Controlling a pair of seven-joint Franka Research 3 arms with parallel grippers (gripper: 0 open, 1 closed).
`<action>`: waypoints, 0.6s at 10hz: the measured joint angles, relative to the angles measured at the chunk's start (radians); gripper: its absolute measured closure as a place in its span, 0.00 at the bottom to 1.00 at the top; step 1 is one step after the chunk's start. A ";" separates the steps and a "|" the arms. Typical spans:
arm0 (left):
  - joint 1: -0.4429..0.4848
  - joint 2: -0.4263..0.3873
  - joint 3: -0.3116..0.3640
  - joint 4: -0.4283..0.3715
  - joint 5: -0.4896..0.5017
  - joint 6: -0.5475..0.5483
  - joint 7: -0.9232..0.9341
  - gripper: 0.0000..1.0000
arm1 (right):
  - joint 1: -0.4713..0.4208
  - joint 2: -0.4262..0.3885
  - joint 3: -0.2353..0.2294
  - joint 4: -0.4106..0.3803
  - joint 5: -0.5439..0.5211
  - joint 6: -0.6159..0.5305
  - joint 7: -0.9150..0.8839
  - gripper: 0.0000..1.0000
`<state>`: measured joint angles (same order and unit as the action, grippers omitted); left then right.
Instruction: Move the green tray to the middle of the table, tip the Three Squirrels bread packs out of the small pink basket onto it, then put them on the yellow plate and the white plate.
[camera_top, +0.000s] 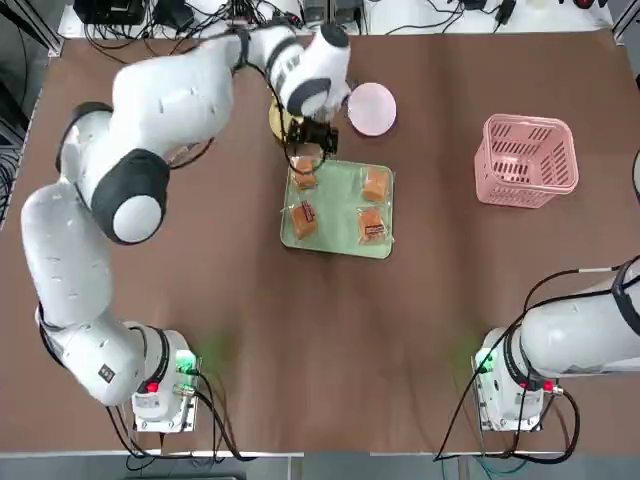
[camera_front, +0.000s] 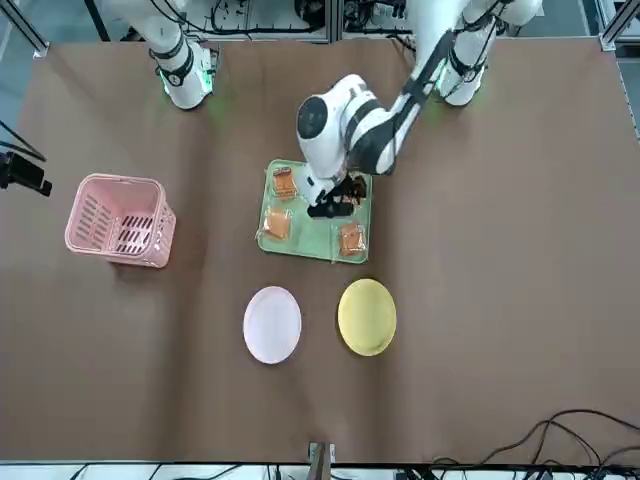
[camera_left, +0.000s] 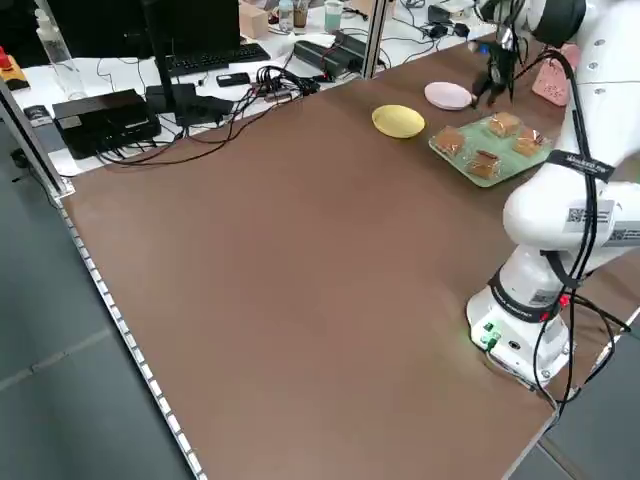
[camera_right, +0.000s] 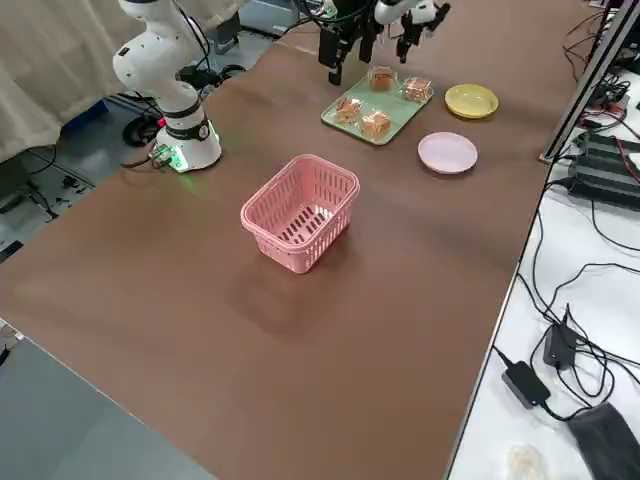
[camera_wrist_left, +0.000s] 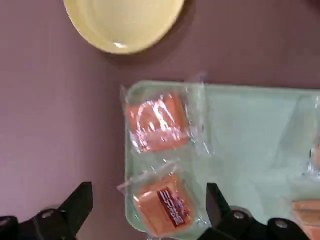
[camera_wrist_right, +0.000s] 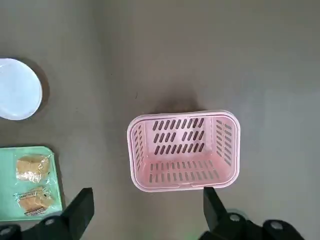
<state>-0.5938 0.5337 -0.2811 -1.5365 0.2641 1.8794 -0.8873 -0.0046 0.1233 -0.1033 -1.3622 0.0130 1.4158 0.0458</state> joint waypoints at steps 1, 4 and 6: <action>0.038 -0.011 0.002 0.009 0.000 0.000 0.038 0.00 | 0.000 0.000 0.001 0.000 0.000 0.000 0.000 0.03; 0.188 -0.076 0.002 0.056 0.001 0.001 0.235 0.00 | 0.005 0.000 0.006 0.000 0.000 0.000 0.000 0.02; 0.291 -0.152 -0.001 0.061 0.000 -0.003 0.359 0.00 | 0.006 0.000 0.007 0.000 0.000 0.000 0.000 0.02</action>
<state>-0.3026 0.3820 -0.2822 -1.4756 0.2646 1.8764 -0.5280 0.0010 0.1232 -0.0967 -1.3620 0.0130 1.4157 0.0457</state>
